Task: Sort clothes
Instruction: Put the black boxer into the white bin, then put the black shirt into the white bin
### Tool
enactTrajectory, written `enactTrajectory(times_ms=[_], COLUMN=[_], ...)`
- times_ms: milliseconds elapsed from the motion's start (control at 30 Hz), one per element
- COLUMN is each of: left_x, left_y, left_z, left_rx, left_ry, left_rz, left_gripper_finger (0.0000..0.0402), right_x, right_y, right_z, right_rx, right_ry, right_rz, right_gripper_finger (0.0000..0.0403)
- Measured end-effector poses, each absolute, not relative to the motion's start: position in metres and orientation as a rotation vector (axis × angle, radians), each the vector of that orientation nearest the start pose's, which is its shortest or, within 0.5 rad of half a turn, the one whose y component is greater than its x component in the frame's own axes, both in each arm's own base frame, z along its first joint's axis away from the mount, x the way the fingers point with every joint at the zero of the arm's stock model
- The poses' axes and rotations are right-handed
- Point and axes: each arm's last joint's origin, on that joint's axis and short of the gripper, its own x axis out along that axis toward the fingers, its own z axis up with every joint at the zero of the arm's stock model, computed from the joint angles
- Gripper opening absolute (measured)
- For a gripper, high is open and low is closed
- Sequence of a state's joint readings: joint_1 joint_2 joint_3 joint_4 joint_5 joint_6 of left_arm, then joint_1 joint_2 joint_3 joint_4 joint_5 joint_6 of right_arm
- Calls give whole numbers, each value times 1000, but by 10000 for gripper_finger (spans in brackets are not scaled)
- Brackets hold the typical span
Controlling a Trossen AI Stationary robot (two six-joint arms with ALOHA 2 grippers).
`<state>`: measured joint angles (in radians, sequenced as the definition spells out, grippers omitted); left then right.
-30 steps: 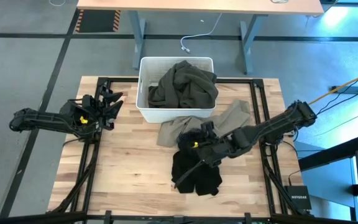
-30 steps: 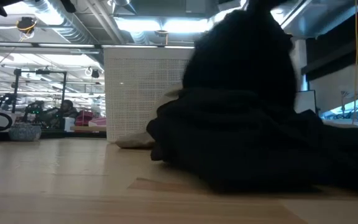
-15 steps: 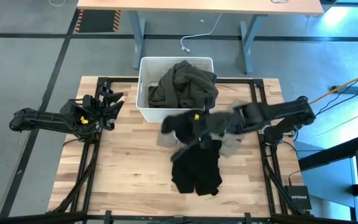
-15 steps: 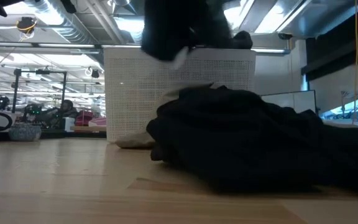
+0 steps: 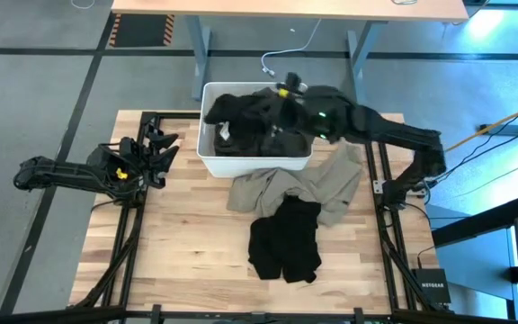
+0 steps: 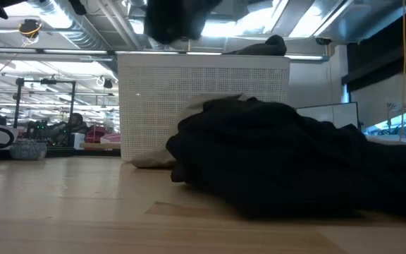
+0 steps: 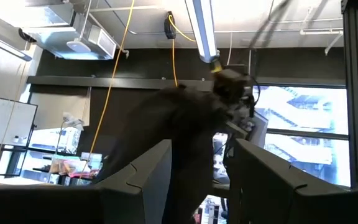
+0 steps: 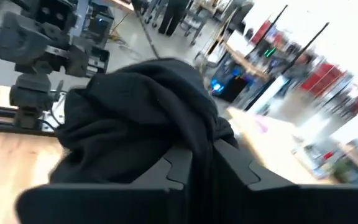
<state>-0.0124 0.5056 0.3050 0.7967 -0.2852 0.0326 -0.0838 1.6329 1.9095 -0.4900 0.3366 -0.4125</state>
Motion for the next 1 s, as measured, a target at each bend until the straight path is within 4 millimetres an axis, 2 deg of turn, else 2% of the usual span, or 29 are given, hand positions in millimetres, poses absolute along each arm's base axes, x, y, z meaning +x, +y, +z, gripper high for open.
enactTrajectory(times_ms=[167,300,367,533,867,1000], left_x=[120,120,120,120,120,120], left_y=[7,7,7,7,7,7], left_z=[295,295,295,295,295,295], left_rx=[-72,-88,-89,-90,-92,-92], left_ry=[-589,-592,-592,-596,-588,-588], left_rz=[270,265,265,264,263,263], left_gripper_finger=[170,170,170,170,170,170], right_x=[367,372,373,372,372,370], right_y=[-70,-78,-78,-73,-75,-74], right_z=[444,424,417,415,417,413], right_rx=[-302,-361,-438,-490,-476,-478], right_ry=[384,541,629,665,650,688], right_rz=[-454,-623,-645,-641,-685,-677], right_gripper_finger=[94,126,140,158,165,193])
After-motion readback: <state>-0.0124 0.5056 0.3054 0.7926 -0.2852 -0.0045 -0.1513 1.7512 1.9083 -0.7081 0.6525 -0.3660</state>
